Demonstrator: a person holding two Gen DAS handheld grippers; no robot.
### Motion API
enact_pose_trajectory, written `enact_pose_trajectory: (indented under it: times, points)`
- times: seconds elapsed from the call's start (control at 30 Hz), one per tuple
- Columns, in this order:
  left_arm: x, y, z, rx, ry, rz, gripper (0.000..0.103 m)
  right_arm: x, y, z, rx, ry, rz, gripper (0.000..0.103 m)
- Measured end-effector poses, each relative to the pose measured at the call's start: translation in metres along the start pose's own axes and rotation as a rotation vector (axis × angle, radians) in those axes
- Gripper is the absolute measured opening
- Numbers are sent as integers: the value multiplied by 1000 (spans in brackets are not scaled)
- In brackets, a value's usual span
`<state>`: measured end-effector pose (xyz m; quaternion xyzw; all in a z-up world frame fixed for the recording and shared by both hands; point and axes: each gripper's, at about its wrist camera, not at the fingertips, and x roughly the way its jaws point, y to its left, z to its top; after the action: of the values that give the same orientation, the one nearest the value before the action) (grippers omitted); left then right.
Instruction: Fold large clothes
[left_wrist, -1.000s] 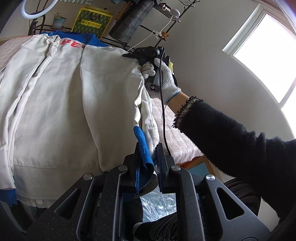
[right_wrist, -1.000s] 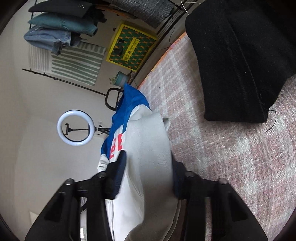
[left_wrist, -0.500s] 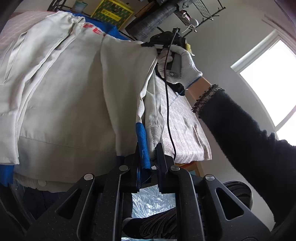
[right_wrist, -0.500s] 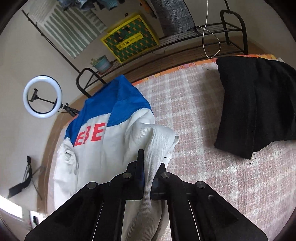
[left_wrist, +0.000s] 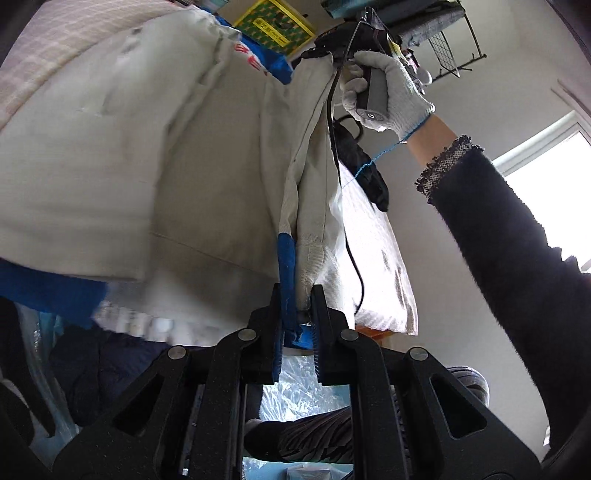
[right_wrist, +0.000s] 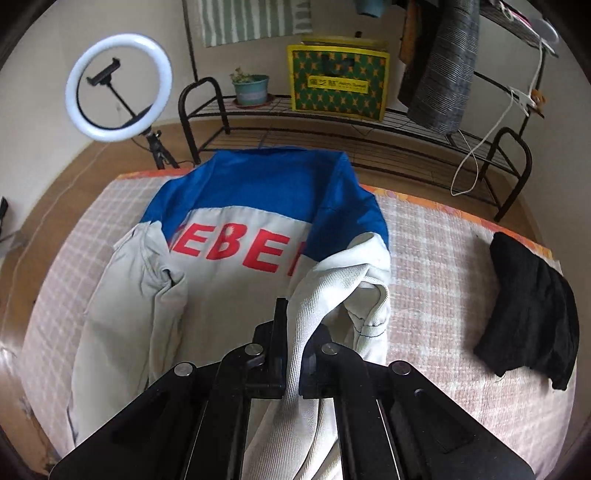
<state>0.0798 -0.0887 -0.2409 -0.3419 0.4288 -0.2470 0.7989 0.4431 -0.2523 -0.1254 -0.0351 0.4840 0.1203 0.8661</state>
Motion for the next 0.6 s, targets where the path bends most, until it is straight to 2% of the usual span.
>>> enact_pose_trajectory:
  times: [0.23, 0.3, 0.4, 0.47, 0.6]
  points:
    - [-19, 26, -2, -43, -31, 69, 11, 43, 75, 3, -137, 52, -23, 2]
    - [-19, 33, -3, -65, -22, 78, 11, 57, 90, 0, -158, 73, -3, 3]
    - [-18, 35, -6, -66, -17, 89, 11, 73, 100, -4, -165, 113, 33, 10]
    - [-17, 31, -3, -43, -20, 100, 11, 72, 97, -4, -133, 136, 86, 17]
    - [-18, 34, 3, -41, -17, 99, 11, 38, 76, -4, -83, 90, 252, 19]
